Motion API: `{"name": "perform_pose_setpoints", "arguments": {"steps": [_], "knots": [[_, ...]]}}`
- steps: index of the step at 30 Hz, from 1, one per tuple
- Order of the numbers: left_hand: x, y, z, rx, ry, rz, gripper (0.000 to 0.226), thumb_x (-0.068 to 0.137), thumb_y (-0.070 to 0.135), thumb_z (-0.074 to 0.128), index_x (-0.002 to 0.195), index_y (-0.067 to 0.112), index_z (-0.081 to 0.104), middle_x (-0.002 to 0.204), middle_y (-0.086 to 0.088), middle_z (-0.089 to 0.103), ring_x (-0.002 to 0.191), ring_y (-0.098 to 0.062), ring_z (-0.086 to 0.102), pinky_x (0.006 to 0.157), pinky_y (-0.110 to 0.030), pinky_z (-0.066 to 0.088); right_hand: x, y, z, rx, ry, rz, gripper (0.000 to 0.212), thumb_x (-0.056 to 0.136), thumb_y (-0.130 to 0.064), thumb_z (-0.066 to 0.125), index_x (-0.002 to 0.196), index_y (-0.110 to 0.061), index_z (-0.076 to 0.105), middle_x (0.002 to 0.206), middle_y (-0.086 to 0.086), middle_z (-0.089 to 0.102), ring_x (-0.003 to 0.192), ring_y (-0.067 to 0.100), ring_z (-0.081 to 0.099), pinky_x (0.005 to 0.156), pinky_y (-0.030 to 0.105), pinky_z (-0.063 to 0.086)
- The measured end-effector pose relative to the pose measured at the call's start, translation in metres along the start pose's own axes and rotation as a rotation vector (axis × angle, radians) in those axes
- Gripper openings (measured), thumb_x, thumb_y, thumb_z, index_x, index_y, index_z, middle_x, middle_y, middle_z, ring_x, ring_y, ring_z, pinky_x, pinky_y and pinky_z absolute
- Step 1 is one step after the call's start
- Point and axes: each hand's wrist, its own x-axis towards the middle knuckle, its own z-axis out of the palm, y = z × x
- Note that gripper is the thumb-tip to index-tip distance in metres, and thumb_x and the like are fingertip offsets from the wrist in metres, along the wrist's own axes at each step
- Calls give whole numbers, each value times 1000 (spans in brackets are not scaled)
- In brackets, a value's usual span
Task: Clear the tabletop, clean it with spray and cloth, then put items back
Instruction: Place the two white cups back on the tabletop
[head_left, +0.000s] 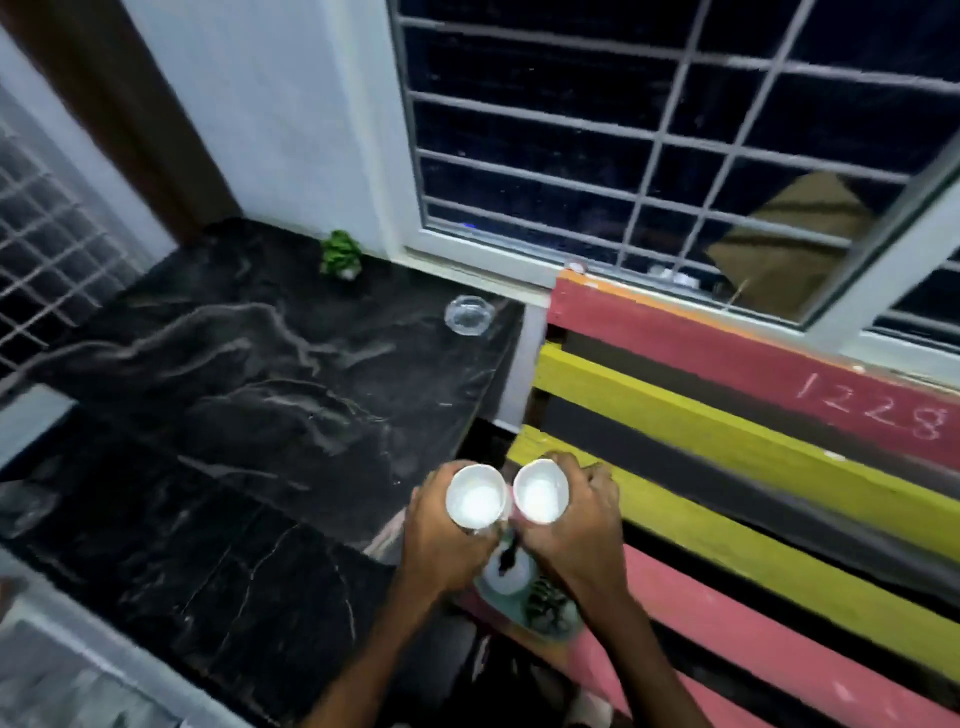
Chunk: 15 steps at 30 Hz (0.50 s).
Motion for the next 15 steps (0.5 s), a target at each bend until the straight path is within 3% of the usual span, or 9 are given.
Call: {"name": "perform_pose_setpoints", "arguments": {"steps": [3, 8, 15], "knots": [[-5, -17, -67, -33, 61, 24, 49, 66, 26, 88, 109, 21, 68, 107, 5, 71, 102, -21, 67, 92, -47, 51, -14, -59, 33, -74, -18, -76, 62, 55, -44, 74, 114, -29, 62, 92, -4, 40, 100, 30, 48, 76, 30, 31], [0, -54, -190, -16, 208, 1, 51, 67, 17, 86, 114, 17, 67, 111, -1, 70, 105, -27, 64, 96, -47, 49, -35, -158, 113, -48, -76, -176, 62, 62, -31, 86, 118, -25, 62, 96, 2, 46, 104, 38, 54, 91, 39, 47], [49, -119, -292, -6, 348, -80, 52, 66, 20, 89, 113, 16, 68, 111, -1, 71, 105, -27, 66, 96, -48, 50, -7, -249, 212, -33, -217, -257, 55, 62, -44, 72, 113, -37, 54, 98, -7, 39, 103, 26, 48, 83, 28, 35]]}}
